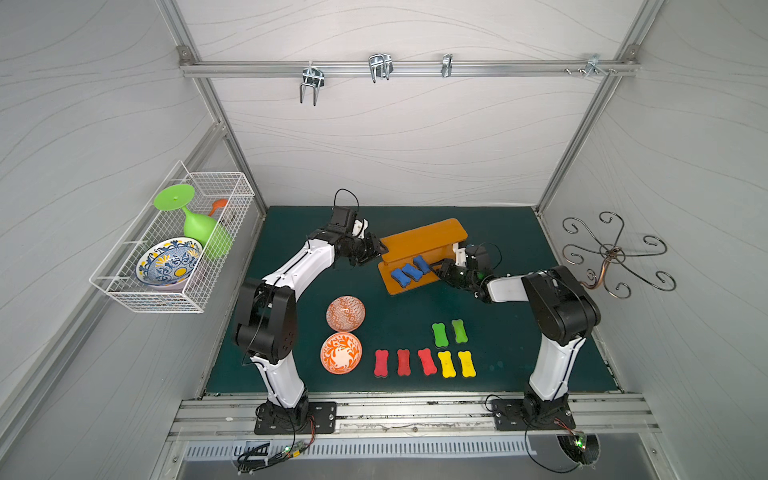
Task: Remove the whiteboard erasers from the shelf
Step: Pick up the whiteboard eraser from the shelf.
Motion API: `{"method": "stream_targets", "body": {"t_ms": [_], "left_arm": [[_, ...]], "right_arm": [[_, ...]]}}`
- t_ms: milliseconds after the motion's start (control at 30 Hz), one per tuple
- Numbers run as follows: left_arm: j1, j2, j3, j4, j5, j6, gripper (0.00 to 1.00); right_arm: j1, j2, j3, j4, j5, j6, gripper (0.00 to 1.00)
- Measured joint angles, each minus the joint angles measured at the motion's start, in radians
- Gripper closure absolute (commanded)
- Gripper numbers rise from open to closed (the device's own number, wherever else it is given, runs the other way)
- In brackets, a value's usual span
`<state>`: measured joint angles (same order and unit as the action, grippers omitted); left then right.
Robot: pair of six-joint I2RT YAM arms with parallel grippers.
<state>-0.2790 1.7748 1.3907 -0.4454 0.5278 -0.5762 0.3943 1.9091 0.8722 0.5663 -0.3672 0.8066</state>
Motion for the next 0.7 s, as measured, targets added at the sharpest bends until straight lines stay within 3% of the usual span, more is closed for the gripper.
{"method": "stream_targets", "body": {"t_ms": [267, 700], "left_arm": [[0.0, 0.0, 0.0, 0.0, 0.006, 0.0, 0.52], [0.002, 0.0, -0.001, 0.001, 0.014, 0.0, 0.53]], "right_arm": [[0.004, 0.05, 0.042, 0.031, 0.026, -0.003, 0.5], [0.012, 0.081, 0.034, 0.092, -0.005, -0.031, 0.65]]}}
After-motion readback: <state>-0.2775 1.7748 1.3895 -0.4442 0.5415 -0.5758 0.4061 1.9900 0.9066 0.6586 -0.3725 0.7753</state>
